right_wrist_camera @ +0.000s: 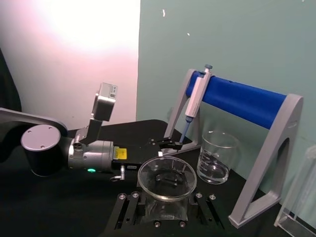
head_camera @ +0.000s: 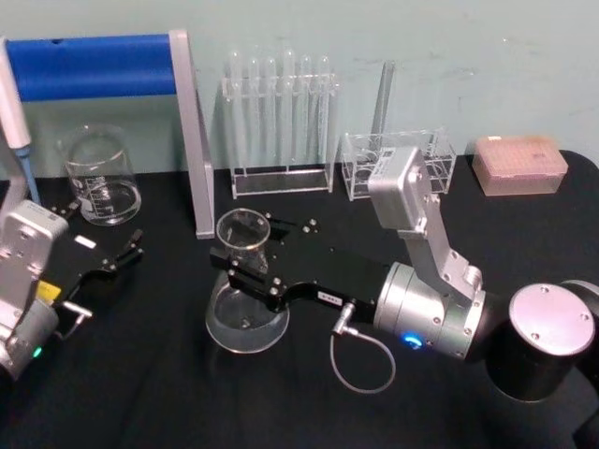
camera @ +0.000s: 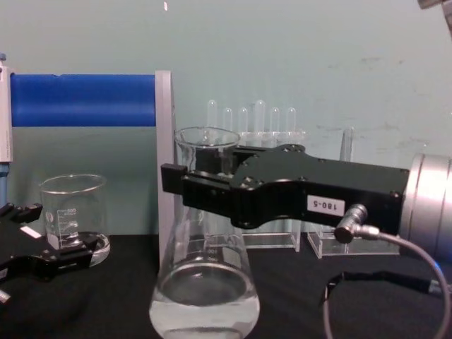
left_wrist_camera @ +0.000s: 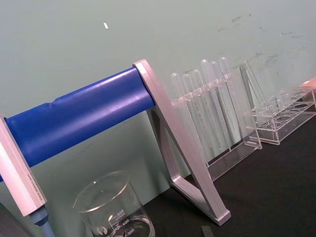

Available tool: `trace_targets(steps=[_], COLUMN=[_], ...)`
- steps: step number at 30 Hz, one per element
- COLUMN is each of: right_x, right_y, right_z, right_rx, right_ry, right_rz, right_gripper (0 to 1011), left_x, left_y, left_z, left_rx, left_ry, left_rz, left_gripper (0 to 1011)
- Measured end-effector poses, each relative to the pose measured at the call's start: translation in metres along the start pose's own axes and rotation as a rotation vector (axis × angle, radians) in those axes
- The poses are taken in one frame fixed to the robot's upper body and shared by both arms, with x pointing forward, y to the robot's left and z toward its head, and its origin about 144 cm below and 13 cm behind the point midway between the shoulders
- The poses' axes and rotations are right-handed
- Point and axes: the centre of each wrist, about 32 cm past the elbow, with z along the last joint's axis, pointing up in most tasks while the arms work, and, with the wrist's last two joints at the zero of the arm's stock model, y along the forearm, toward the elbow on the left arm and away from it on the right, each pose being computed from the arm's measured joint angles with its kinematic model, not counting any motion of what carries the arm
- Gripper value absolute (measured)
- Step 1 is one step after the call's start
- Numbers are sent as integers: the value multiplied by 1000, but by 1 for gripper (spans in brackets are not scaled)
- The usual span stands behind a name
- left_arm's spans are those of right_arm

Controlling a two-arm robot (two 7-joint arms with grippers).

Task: Grasp the erlenmeyer flask with one hand, shake it three times, then place it back.

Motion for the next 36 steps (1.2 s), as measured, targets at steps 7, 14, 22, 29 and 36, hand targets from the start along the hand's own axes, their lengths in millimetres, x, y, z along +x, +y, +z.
trace_targets(steps=[7,14,22,29,36], right_x=[1,12,32,51,68], right_y=[0,-3,-11,-21,-32], right_z=[0,-1,-1,-2,-3], right_rx=[2,-4,-6,-12,-21], right_ry=[-4,-10,-21,-32,-43], right_rz=[2,-81,-213,-342,-450], right_gripper=[449,449,449,449,449], left_x=[0,0,0,0,0], left_y=[0,0,0,0,0], left_z=[0,0,0,0,0], left_rx=[0,0,0,0,0], left_ry=[0,0,0,0,0], left_rz=[0,0,0,0,0], left_gripper=[1001,1001,1001,1001,1001])
